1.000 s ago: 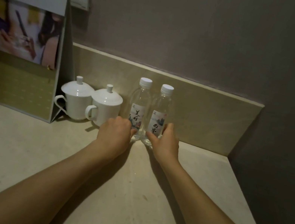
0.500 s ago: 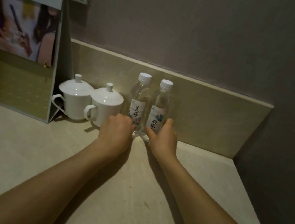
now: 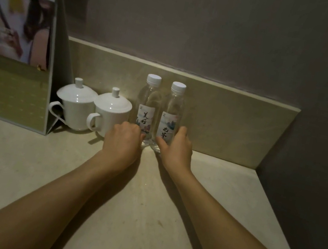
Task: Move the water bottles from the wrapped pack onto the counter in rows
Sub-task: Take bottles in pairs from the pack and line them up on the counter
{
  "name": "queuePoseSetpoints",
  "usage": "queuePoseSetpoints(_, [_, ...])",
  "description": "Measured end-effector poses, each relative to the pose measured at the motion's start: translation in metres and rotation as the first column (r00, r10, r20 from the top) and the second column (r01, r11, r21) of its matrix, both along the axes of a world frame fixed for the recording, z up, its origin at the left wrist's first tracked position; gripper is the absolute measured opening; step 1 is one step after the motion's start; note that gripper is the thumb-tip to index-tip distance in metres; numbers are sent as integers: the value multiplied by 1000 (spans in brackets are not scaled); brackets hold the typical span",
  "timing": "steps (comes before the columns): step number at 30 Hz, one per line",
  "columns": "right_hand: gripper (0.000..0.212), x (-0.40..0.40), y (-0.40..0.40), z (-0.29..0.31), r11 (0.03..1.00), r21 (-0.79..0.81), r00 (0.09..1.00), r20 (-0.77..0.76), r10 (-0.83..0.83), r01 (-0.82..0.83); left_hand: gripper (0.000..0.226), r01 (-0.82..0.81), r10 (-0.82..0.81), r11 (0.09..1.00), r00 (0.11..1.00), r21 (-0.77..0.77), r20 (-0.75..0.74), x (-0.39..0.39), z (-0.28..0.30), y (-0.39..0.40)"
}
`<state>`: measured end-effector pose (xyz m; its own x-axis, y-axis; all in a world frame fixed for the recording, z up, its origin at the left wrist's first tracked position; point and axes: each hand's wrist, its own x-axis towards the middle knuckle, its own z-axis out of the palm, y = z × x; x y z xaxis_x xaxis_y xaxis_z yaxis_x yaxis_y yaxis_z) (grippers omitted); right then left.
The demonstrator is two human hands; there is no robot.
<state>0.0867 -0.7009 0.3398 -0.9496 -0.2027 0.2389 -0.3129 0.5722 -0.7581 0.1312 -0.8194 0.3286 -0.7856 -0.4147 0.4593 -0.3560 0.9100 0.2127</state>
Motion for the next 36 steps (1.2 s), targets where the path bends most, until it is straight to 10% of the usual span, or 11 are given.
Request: queuePoseSetpoints(36, [42, 9, -13, 4, 996, 73, 997, 46, -54, 50, 29, 24, -11, 997, 985, -73, 173, 4, 12, -2])
